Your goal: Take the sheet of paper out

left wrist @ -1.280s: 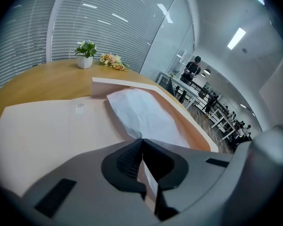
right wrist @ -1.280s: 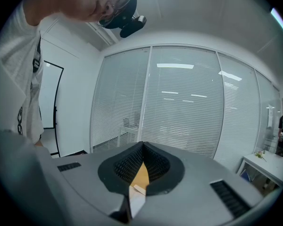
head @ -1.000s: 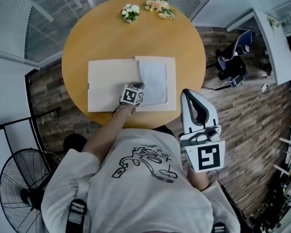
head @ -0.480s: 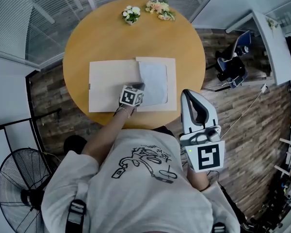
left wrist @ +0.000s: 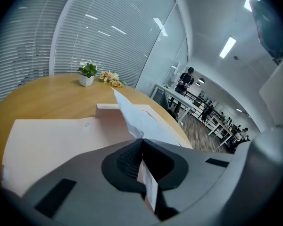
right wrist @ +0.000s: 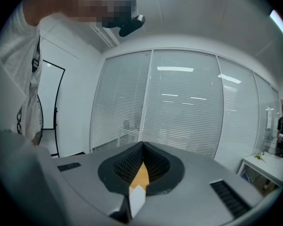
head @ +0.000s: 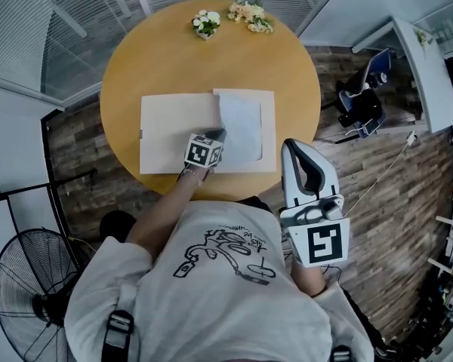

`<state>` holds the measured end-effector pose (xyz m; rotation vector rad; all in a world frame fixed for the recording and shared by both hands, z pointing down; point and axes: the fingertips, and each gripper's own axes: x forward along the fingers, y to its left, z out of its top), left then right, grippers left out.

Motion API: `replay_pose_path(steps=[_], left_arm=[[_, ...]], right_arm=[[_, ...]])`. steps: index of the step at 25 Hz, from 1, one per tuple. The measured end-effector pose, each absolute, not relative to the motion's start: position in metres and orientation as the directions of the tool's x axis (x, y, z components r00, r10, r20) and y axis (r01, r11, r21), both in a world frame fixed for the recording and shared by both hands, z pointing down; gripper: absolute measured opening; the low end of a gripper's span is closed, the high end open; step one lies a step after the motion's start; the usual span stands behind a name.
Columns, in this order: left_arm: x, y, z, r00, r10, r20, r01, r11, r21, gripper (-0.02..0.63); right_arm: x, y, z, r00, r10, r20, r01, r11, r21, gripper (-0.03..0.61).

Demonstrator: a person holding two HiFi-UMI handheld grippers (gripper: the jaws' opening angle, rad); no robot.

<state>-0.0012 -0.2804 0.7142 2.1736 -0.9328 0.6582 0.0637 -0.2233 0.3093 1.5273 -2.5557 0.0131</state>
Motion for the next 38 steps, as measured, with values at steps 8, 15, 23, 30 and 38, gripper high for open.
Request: replay_pose_path(steps=[8, 15, 23, 30, 38], left_arm=[[-0.005, -0.278, 0.699, 0.624, -0.446, 0.642, -0.765, -0.517, 0.385, 0.021], [-0.005, -0.275, 0.679, 0.63, -0.467, 0.621, -0.759, -0.537, 0.367, 0.021], [-0.011, -0.274, 0.661, 0.632, -0.489, 0.602, -0.761, -0.538, 0.362, 0.021], [-0.014, -0.276, 0.637, 0.637, -0.514, 0.575, -0.759, -0.552, 0.347, 0.021], [-0.011, -0.275, 0.606, 0.658, -0.531, 0.535, -0.743, -0.571, 0.348, 0.021]], right_arm=[[0.063, -0.222, 0.306, -0.464, -0.875, 0.139, -0.876, 0.477, 0.076, 0.008], [0.064, -0.219, 0.307, -0.467, -0.874, 0.136, -0.875, 0.479, 0.073, 0.008], [0.065, -0.219, 0.305, -0.466, -0.876, 0.129, -0.876, 0.477, 0.072, 0.008], [0.067, -0.219, 0.305, -0.465, -0.876, 0.129, -0.877, 0.475, 0.069, 0.008], [0.067, -0.221, 0.305, -0.465, -0.876, 0.126, -0.877, 0.476, 0.068, 0.008]])
